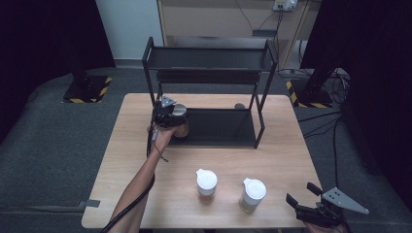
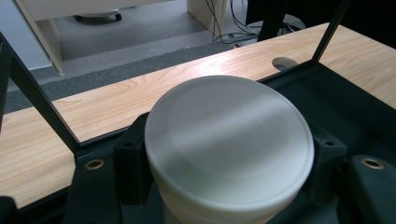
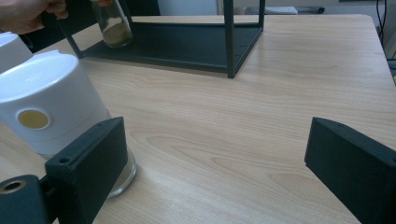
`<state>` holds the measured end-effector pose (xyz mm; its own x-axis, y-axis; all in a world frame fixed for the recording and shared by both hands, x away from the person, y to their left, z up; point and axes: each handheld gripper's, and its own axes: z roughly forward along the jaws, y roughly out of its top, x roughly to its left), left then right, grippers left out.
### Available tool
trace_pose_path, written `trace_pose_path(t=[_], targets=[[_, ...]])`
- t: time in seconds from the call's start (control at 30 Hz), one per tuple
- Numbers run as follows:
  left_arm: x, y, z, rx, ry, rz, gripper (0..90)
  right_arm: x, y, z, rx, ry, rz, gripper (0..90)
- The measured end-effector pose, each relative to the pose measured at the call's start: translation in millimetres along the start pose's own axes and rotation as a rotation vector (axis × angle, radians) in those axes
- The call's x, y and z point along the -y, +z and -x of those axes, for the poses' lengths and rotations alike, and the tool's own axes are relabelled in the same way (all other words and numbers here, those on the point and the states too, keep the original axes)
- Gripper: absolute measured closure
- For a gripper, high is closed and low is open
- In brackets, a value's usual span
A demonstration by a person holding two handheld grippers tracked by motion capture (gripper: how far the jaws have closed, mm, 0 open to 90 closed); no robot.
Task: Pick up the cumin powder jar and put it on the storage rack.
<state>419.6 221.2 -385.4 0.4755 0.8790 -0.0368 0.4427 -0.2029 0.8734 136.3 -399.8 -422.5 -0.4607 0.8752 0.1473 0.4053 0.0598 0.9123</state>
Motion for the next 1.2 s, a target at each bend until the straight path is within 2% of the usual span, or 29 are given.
trace_pose_path(t=[0.3, 0.53, 0.63, 0.67, 0.77, 0.83, 0.9, 0.97, 1.07, 1.2], targets=[[6.4, 1.4, -2.0, 0.012, -0.006, 0.019, 32.5, 0.1, 0.1, 0.3, 0.0, 0.0, 0.001, 6.0], [3.7, 2.8, -1.9, 0.013, 0.013, 0.009, 32.1, 0.1, 0.2, 0.2, -0.002, 0.0, 0.0, 6.0], [-0.8, 2.5, -1.7, 0.006, 0.033, -0.009, 25.6, 0.2, 0.0, 0.3, -0.003, 0.001, 0.001, 6.0], [-0.8, 2.4, -1.6, 0.009, 0.015, -0.002, 25.6, 0.2, 0.0, 0.3, -0.003, 0.001, 0.001, 6.0], [-3.0, -0.3, -3.1, 0.015, 0.002, 0.013, 16.3, 0.5, -0.1, 0.9, -0.005, 0.005, 0.003, 6.0], [-5.4, -2.4, -2.0, 0.019, 0.009, 0.027, 12.4, 0.5, -0.2, 0.6, -0.005, 0.006, 0.003, 6.0], [-8.8, -4.4, -0.9, 0.033, 0.024, 0.038, 10.8, 0.3, -0.1, 0.4, -0.004, 0.004, 0.003, 6.1], [-13.6, -7.8, 2.3, 0.03, 0.046, 0.04, 7.4, 0.2, 0.0, 0.3, -0.003, 0.001, 0.001, 6.1], [-16.2, -14.6, 4.0, 0.047, 0.039, 0.066, 4.2, 0.1, -0.1, 0.0, -0.004, -0.001, 0.002, 6.1], [-23.9, -25.0, 6.4, 0.069, 0.065, 0.073, 2.5, 0.0, 0.1, 0.0, -0.004, -0.002, 0.0, 6.0]])
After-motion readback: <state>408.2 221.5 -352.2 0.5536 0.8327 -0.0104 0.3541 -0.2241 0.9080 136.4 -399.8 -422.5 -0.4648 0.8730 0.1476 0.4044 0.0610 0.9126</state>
